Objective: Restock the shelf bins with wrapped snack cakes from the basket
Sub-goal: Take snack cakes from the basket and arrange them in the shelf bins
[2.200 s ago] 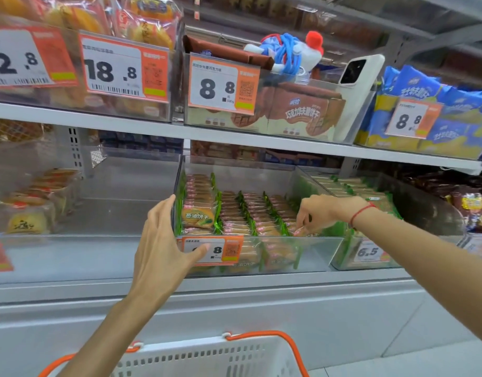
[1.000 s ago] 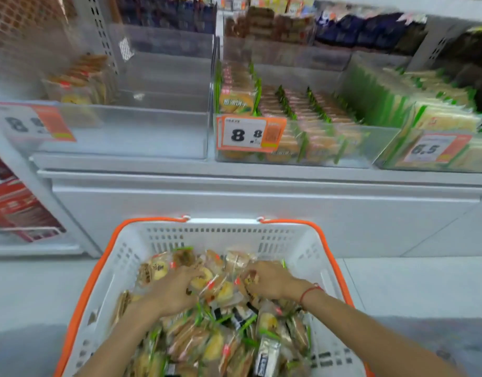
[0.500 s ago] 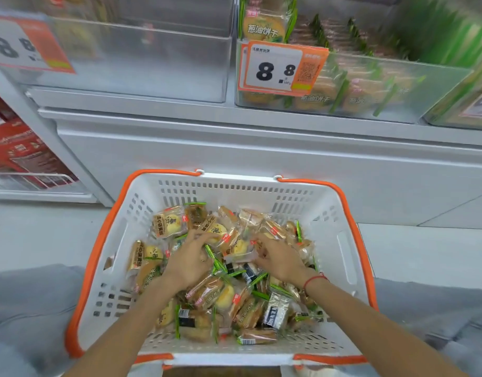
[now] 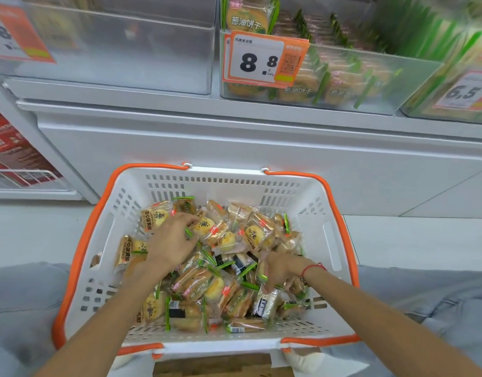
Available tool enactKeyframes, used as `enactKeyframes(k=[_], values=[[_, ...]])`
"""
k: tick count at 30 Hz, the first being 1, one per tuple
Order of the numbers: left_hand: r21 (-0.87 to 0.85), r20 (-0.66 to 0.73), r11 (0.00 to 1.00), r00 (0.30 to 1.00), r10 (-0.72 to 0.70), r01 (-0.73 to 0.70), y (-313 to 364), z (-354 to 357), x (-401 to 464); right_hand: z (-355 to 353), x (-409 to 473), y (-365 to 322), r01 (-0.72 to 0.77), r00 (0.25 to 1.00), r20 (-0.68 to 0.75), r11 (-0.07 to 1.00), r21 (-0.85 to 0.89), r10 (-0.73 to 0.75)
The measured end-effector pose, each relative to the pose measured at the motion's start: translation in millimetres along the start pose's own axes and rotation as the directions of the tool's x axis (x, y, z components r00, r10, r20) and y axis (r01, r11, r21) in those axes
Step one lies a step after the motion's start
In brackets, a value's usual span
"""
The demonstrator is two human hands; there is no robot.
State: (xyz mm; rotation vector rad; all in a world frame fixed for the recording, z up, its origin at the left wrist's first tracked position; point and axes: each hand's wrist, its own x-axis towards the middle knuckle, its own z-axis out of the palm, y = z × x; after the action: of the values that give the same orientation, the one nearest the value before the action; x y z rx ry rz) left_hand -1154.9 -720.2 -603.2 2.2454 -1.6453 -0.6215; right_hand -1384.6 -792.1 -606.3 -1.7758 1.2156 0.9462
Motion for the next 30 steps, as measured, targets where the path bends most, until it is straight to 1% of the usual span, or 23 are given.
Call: enactKeyframes(k=[2, 3, 4, 5, 7, 8, 9, 10, 11, 13, 14, 15, 16, 17, 18, 19, 20, 22, 24, 25, 26, 28, 30], values=[[-0.010, -0.043, 0.998, 0.997, 0.068, -0.068, 16, -7, -1, -10, -4, 0, 0.003, 1.000, 0.014, 1.000, 0.013, -0.003], [-0.042, -0.036, 0.994, 0.994, 0.102, -0.103, 25, -11, -1, -18, -6, 1, 0.011, 1.000, -0.014, 1.000, 0.001, -0.011], [-0.080, 0.013, 0.987, 0.990, 0.140, -0.138, 35, -14, -1, -27, -10, 2, 0.023, 0.999, -0.044, 1.000, 0.019, -0.023], [-0.125, 0.098, 0.978, 0.979, 0.180, -0.168, 45, -16, -2, -37, -14, 2, 0.040, 0.997, -0.068, 0.997, 0.069, -0.035], [-0.227, 0.278, 0.957, 0.930, 0.239, -0.178, 68, -20, -4, -60, -23, 4, 0.068, 0.990, -0.136, 0.963, 0.260, -0.033], [-0.251, 0.331, 0.953, 0.910, 0.250, -0.170, 78, -22, -6, -72, -30, 3, 0.080, 0.986, -0.167, 0.929, 0.361, -0.020], [-0.240, 0.343, 0.955, 0.905, 0.252, -0.175, 89, -25, -8, -84, -38, 1, 0.099, 0.980, -0.198, 0.889, 0.447, -0.010], [-0.201, 0.314, 0.960, 0.916, 0.249, -0.192, 98, -28, -9, -95, -46, -1, 0.119, 0.978, -0.206, 0.850, 0.513, -0.013], [-0.151, 0.237, 0.961, 0.936, 0.261, -0.230, 105, -30, -10, -106, -56, -4, 0.144, 0.978, -0.205, 0.818, 0.556, -0.032], [-0.123, 0.027, 0.944, 0.950, 0.310, -0.305, 113, -33, -9, -124, -76, -8, 0.169, 0.982, -0.175, 0.763, 0.624, -0.074], [-0.181, -0.057, 0.932, 0.949, 0.310, -0.315, 115, -36, -6, -133, -88, -9, 0.175, 0.982, -0.166, 0.736, 0.654, -0.087], [-0.293, -0.091, 0.910, 0.956, 0.278, -0.292, 117, -40, -3, -139, -99, -8, 0.190, 0.981, -0.167, 0.707, 0.681, -0.103], [-0.451, -0.081, 0.860, 0.971, 0.225, -0.237, 120, -44, 2, -146, -112, -6, 0.217, 0.975, -0.185, 0.675, 0.705, -0.120], [-0.616, -0.032, 0.772, 0.984, 0.176, -0.158, 124, -51, 6, -151, -122, -3, 0.252, 0.967, -0.216, 0.648, 0.719, -0.136], [-0.751, 0.046, 0.658, 0.989, 0.139, -0.058, 128, -57, 9, -155, -132, -1, 0.289, 0.956, -0.255, 0.634, 0.718, -0.146], [-0.833, 0.118, 0.552, 0.986, 0.115, 0.036, 133, -63, 12, -159, -140, 1, 0.331, 0.939, -0.309, 0.636, 0.697, -0.151], [-0.868, 0.170, 0.486, 0.981, 0.097, 0.103, 136, -67, 15, -161, -147, 3, 0.371, 0.919, -0.365, 0.646, 0.667, -0.151], [-0.897, 0.210, 0.414, 0.973, 0.094, 0.154, 142, -75, 20, -164, -158, 2, 0.453, 0.866, -0.472, 0.663, 0.596, -0.167], [-0.926, 0.209, 0.340, 0.973, 0.095, 0.166, 151, -80, 23, -166, -165, 0, 0.520, 0.818, -0.542, 0.652, 0.552, -0.193], [-0.934, 0.193, 0.324, 0.976, 0.096, 0.153, 155, -82, 24, -166, -166, -1, 0.545, 0.799, -0.564, 0.648, 0.533, -0.208], [-0.934, 0.168, 0.333, 0.981, 0.098, 0.126, 161, -84, 24, -167, -168, -2, 0.567, 0.779, -0.586, 0.648, 0.508, -0.222], [-0.921, 0.102, 0.385, 0.989, 0.109, 0.052, 171, -89, 27, -167, -169, -3, 0.619, 0.721, -0.647, 0.651, 0.439, -0.250], [-0.900, 0.016, 0.433, 0.990, 0.143, -0.048, 181, -95, 29, -170, -171, -2, 0.689, 0.613, -0.736, 0.650, 0.321, -0.287]])
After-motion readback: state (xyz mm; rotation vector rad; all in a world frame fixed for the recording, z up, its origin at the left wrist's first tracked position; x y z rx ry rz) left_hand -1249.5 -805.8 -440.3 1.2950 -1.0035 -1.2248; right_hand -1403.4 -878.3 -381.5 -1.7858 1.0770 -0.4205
